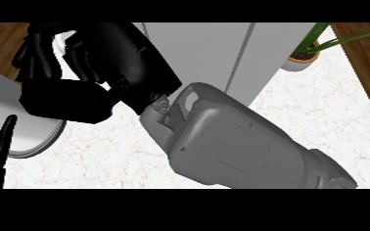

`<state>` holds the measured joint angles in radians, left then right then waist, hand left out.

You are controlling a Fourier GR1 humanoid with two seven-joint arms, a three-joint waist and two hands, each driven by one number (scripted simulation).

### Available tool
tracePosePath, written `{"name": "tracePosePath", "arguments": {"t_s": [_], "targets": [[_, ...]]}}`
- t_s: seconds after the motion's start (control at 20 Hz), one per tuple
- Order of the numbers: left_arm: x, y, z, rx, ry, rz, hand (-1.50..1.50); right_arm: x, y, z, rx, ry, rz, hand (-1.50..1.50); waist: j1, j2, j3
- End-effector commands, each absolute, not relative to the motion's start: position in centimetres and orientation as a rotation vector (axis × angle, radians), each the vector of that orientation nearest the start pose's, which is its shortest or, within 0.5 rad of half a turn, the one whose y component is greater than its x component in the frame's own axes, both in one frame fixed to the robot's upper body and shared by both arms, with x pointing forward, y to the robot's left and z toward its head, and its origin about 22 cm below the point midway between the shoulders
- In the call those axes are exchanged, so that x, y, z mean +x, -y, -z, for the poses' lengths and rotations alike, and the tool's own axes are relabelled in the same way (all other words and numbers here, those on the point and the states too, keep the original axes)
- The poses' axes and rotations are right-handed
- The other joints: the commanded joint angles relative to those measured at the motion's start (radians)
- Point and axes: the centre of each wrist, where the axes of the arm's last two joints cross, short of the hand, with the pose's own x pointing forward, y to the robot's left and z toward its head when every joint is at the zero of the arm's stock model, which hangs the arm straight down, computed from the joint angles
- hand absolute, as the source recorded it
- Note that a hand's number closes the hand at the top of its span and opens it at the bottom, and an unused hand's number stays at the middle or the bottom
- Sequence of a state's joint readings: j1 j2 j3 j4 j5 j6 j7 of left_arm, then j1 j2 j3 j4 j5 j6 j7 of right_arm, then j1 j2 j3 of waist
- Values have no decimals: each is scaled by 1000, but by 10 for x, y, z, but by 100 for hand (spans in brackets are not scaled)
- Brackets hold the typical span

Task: Pick up the wine, place it into the cabinet and close the cabinet

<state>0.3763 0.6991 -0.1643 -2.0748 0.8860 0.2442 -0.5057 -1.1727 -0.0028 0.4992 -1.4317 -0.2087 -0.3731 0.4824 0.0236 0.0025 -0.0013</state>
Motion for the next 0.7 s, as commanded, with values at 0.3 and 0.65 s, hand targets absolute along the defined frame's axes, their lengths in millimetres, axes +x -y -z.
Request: {"name": "tracePosePath", "arguments": {"t_s": [0.3, 0.65], "targets": [[148, -299, -92, -189, 1949, -256, -150, 362, -12, -250, 328, 1827, -606, 150, 3, 2, 1], [159, -307, -105, -178, 1946, -238, -150, 393, 28, -240, 203, 1856, -591, 150, 2, 8, 1]]}}
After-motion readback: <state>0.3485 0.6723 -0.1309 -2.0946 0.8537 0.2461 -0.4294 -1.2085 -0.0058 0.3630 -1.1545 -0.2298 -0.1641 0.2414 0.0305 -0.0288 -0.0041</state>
